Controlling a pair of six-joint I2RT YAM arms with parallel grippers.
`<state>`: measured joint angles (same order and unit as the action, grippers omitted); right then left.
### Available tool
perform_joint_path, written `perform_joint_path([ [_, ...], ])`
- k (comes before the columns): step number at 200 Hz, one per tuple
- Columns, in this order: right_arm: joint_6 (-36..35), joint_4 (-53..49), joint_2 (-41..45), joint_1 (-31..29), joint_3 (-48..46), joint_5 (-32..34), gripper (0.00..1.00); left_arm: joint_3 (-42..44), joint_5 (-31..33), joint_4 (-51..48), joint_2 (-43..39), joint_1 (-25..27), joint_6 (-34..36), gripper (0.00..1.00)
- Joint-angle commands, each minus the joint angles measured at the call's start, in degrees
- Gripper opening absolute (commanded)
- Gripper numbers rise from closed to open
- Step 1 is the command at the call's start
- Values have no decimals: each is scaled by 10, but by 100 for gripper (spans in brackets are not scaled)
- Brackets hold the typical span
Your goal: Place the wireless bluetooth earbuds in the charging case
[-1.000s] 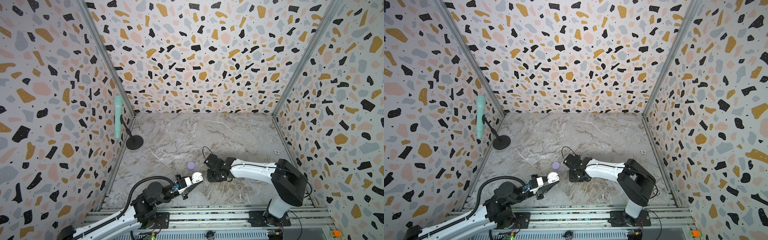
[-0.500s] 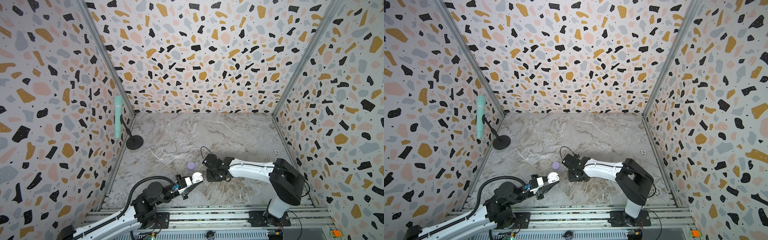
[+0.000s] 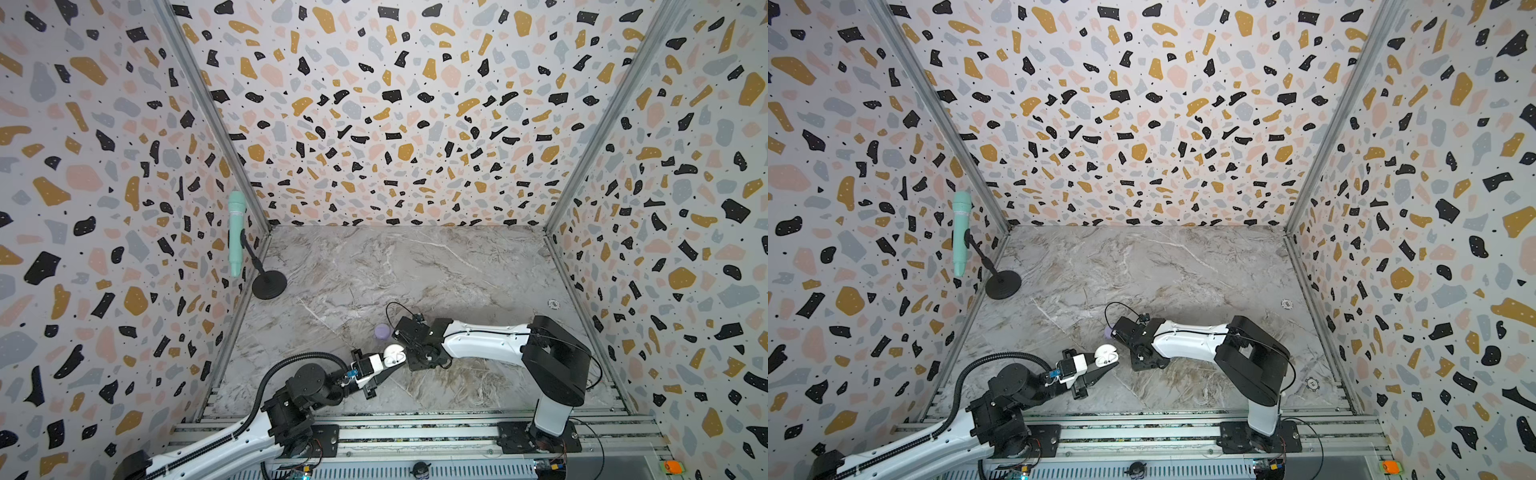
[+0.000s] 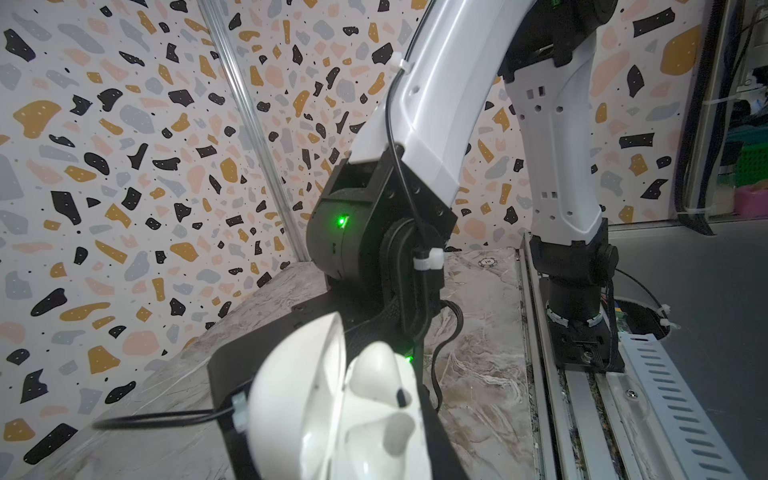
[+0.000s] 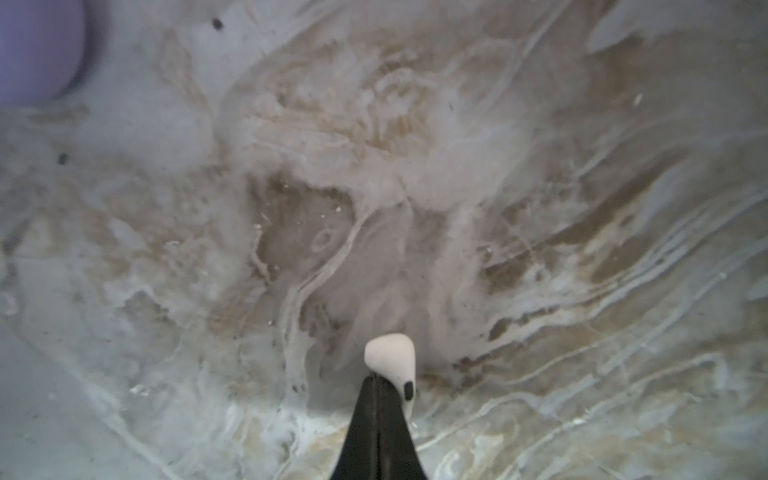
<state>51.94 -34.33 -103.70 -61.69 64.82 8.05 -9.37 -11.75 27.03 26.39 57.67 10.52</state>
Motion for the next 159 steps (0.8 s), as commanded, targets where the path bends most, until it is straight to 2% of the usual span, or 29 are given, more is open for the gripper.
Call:
perform_joint_path([
  [1, 1, -29, 0, -4, 26, 16, 5, 2, -1, 19, -8, 3, 5, 0],
  [92, -11, -32, 73, 8, 34, -5, 32, 2, -2, 16, -16, 4, 6, 0],
  [122, -26, -40, 90, 16, 40, -14, 33, 1, -4, 15, -18, 5, 6, 0],
  [159, -70, -7, 125, 47, 0, -34, 38, 1, -4, 13, -23, 6, 6, 0],
])
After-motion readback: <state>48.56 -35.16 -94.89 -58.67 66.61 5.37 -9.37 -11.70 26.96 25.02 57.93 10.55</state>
